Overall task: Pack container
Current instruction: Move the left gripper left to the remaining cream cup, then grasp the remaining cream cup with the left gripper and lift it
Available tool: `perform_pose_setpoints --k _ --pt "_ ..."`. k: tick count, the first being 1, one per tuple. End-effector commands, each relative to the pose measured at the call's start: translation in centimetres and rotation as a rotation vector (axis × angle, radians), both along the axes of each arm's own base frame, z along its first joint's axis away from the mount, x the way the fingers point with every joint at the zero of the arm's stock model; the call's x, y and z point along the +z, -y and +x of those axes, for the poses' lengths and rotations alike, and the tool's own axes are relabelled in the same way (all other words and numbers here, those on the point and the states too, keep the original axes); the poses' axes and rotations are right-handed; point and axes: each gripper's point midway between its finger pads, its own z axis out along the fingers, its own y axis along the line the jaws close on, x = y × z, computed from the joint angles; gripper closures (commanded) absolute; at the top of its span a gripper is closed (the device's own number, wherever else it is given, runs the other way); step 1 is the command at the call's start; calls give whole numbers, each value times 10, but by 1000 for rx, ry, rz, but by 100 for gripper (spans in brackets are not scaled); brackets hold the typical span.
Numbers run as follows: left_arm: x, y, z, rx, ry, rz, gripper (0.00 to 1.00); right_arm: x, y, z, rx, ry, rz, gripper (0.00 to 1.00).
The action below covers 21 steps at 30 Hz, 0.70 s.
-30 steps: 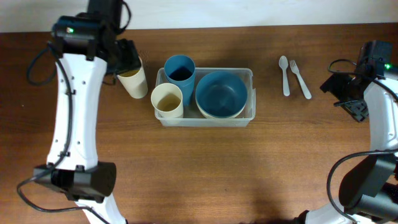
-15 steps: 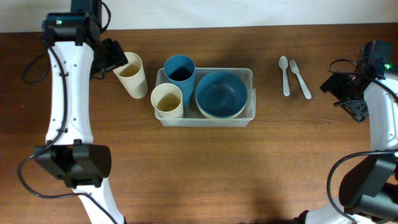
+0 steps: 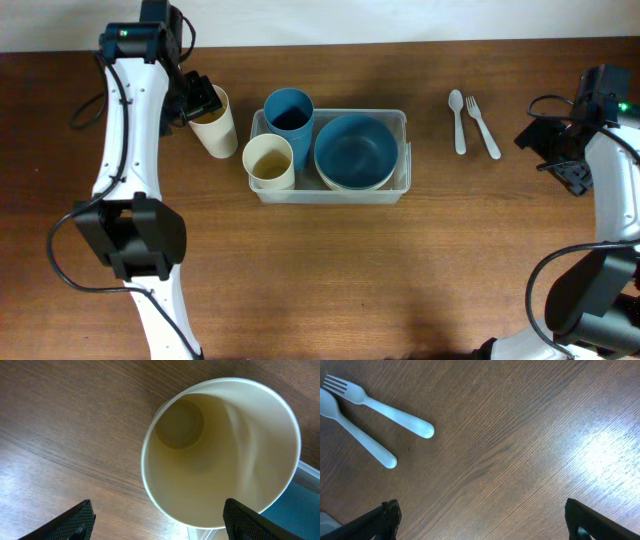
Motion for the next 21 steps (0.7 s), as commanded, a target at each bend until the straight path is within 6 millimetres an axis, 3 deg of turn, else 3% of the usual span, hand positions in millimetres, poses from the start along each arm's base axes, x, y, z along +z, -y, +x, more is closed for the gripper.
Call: perform_pose_setpoints --k 1,5,15,18,21 --pt "-13 6 4 8 -23 -33 16 -2 3 -2 -7 -11 -16 1" --pt "-25 6 5 8 -51 -36 28 -2 3 -2 -7 -11 -16 1" --pt "-51 6 8 9 -99 -35 29 -2 3 -2 -6 -11 -15 1" --pt "-53 6 10 9 -98 -35 50 -2 3 -2 -6 -11 -15 1" --pt "-53 6 10 9 -95 -35 77 -2 3 -2 -6 -11 -15 1"
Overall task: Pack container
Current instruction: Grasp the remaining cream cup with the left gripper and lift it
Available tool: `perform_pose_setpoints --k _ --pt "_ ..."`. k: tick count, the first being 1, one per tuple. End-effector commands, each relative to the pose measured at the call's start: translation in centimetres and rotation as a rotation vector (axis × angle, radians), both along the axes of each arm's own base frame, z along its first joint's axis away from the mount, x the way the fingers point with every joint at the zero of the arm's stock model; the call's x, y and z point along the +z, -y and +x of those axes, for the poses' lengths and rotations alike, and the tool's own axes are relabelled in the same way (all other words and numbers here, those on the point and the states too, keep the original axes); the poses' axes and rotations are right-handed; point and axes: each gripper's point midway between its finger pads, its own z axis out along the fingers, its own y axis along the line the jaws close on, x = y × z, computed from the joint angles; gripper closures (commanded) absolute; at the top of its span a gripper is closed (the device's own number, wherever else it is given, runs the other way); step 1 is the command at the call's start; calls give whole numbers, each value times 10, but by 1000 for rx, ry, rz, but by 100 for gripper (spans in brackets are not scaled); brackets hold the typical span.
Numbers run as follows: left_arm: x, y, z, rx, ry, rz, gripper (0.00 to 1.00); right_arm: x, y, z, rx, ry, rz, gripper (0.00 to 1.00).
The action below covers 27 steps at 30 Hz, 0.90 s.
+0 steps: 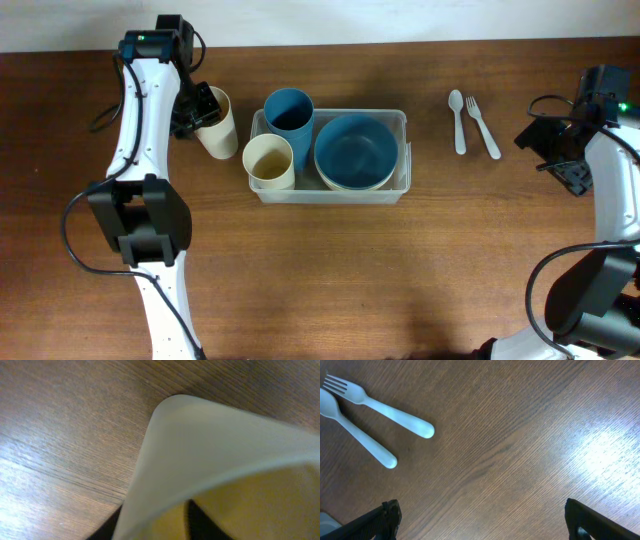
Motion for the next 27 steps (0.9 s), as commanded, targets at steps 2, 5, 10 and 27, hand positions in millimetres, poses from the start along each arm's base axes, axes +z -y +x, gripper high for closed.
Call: perform_pose_setpoints --k 2,5,10,27 --pt "-3 1 2 -3 0 -9 89 -2 3 -2 -6 -11 -15 1" --pt "-2 1 2 -3 1 -9 99 -2 3 -2 -7 -11 -16 1" --pt "3 0 4 -1 14 -8 99 -2 3 -2 -7 -11 -16 1" --pt "200 2 -34 -96 429 -65 99 -2 3 -2 -6 -11 -15 1"
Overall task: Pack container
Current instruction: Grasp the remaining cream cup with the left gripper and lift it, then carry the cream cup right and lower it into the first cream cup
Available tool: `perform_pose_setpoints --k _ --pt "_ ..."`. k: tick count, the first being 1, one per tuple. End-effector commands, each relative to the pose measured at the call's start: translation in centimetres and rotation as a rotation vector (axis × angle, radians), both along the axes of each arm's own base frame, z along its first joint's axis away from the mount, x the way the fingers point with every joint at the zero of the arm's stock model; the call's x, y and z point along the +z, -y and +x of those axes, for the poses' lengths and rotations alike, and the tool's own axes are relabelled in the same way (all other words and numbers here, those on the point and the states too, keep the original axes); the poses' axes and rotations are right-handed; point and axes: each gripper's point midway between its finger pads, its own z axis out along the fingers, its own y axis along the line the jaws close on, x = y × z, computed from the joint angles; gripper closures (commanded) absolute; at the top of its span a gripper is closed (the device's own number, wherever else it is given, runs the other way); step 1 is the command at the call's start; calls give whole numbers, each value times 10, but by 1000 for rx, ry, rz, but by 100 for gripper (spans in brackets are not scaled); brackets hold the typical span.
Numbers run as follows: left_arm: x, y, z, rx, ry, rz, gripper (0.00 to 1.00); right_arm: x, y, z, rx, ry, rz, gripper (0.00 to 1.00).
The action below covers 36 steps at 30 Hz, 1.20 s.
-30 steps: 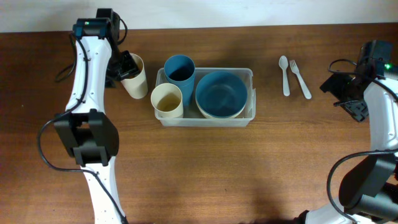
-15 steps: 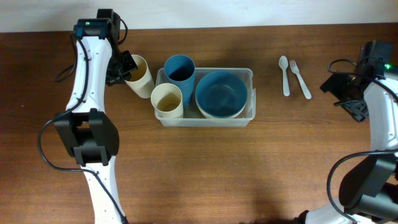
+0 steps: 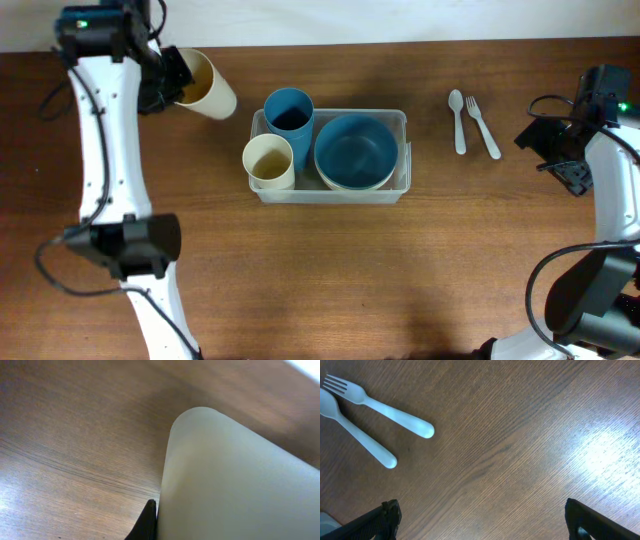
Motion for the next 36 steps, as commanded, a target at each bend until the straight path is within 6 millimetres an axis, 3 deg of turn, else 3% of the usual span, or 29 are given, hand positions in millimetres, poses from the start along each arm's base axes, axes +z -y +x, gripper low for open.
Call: perform_pose_setpoints --k 1,6,9,12,17,25,36 --pt "73 9 -27 -59 182 -10 99 -2 3 -2 -7 -11 -16 1" --pt "128 19 -65 -103 320 -3 99 -2 3 -2 -7 -11 -16 1" --pt "148 30 -88 -131 367 -5 98 -2 3 -2 -7 -11 -16 1" --pt "153 47 -114 -181 369 -14 99 -2 3 -2 -6 -11 -15 1" --pt "123 69 -136 -253 251 -26 98 -2 3 -2 -6 -11 -15 1" --pt "71 79 -142 -280 66 -25 98 -2 3 -2 -7 -11 -16 1" --pt "38 82 -136 -284 -13 -33 98 -2 3 -2 -7 -12 -16 1"
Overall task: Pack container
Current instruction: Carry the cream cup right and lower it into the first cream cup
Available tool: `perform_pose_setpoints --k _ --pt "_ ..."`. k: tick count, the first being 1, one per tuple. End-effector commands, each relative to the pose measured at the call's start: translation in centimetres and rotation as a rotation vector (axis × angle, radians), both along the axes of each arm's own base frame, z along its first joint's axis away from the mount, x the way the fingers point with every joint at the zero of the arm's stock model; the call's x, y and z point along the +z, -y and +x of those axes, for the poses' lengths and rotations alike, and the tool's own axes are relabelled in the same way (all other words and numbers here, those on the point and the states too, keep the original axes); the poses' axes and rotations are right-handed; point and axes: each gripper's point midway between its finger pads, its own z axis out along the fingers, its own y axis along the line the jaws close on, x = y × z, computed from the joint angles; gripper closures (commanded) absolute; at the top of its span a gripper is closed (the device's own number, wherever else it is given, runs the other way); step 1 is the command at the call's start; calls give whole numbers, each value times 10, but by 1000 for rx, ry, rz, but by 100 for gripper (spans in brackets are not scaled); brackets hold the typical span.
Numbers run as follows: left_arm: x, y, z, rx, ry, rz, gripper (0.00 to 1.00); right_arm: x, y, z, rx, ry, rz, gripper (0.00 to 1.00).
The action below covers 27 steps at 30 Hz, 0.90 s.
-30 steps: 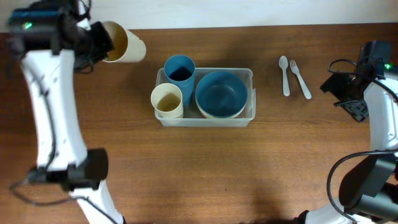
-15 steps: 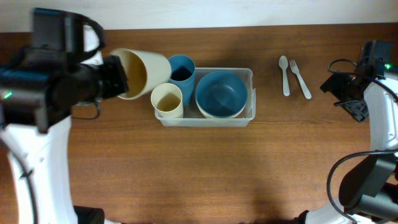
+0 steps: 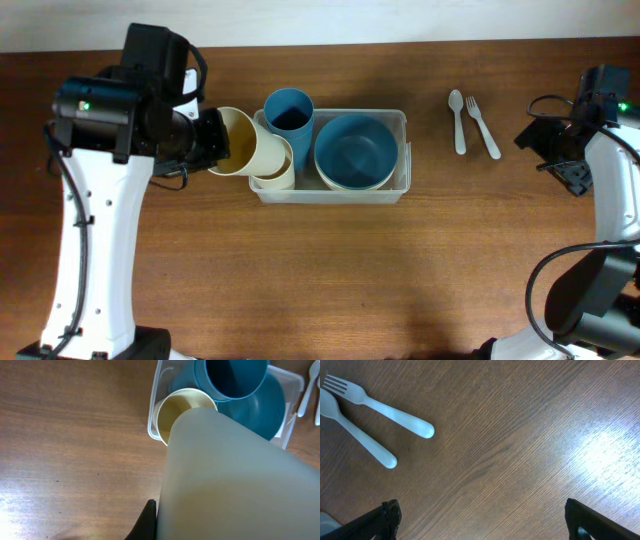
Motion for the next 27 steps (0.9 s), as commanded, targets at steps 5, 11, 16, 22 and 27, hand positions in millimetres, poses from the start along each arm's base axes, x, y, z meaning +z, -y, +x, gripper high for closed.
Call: perform_pose_setpoints --k 5,11,16,22,27 --pt "-17 8 8 -24 -33 -18 98 -2 3 -2 -6 -11 -15 1" --pt "-29 9 18 -23 -62 -13 98 -2 3 -2 -6 -11 -15 1" --pt "-38 10 24 -21 -78 -9 98 -2 3 -2 -7 -11 -16 1" --pt "-38 4 25 -12 -74 19 98 -2 3 -2 -6 -11 -15 1" --pt "-40 -3 25 2 -76 62 98 -2 3 -2 -6 -11 -15 1"
